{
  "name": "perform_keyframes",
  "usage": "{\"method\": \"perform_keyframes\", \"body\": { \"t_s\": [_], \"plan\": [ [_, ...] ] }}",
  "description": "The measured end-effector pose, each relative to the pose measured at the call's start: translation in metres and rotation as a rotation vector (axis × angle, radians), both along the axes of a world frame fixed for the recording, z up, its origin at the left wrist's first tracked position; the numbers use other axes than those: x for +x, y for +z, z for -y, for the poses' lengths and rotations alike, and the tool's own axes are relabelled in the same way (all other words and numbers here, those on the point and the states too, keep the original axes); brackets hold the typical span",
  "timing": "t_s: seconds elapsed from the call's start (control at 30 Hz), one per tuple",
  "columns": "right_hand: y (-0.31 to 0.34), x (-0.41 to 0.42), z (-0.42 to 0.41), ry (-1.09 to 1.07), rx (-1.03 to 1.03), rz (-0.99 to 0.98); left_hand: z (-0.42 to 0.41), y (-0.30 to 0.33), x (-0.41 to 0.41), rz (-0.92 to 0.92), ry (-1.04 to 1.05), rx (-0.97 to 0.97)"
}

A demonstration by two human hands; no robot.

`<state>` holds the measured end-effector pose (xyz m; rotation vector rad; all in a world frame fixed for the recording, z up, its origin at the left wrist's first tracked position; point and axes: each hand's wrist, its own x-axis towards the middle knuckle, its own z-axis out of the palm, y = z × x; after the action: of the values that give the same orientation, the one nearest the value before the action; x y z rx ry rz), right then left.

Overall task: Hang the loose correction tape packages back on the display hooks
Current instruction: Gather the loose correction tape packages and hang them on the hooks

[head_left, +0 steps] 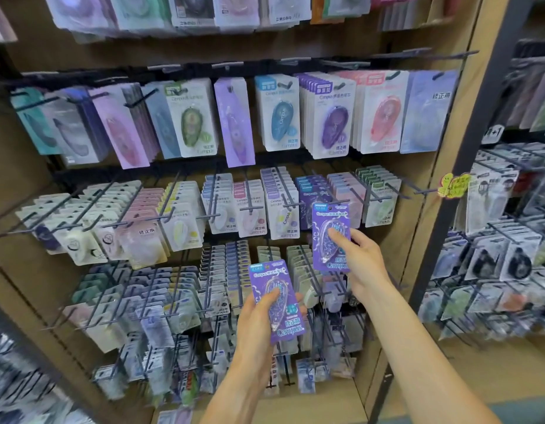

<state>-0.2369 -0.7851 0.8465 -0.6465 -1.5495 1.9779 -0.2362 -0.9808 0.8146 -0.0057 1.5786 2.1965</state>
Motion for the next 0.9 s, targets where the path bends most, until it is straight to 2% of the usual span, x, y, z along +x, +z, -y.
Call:
{"method": "perform_keyframes", "body": {
  "t_s": [0.2,0.37,0.47,0.57,0.63,0.77,0.9],
  "plan": [
    [0.008,-0.02,-0.008,-0.041,-0.01,0.084,0.002,0.0,0.0,-0.016,-0.028,0.018],
    [0.014,-0.07,-0.022,-0.061,-0.267,0.097,0.001,-0.001,0.001,-0.031,-0.042,-0.02],
    [0.002,-0.078,-0.025,-0.104,-0.24,0.173,0.001,-0.002,0.0,-0.035,-0.051,-0.024],
    [-0.015,-0.053,-0.015,-0.186,-0.096,0.261,0.001,-0.005,-0.003,-0.061,-0.049,-0.022],
    [-0.029,-0.018,0.006,-0.096,-0.061,0.239,0.0,-0.007,-0.002,-0.1,-0.048,-0.021],
    [-0.043,0.053,0.051,0.288,-0.021,0.132,-0.011,-0.008,-0.004,-0.137,-0.056,0.01],
    [-0.054,0.068,0.051,0.271,0.001,0.015,-0.028,-0.005,-0.004,-0.143,-0.113,0.037]
  ]
}}
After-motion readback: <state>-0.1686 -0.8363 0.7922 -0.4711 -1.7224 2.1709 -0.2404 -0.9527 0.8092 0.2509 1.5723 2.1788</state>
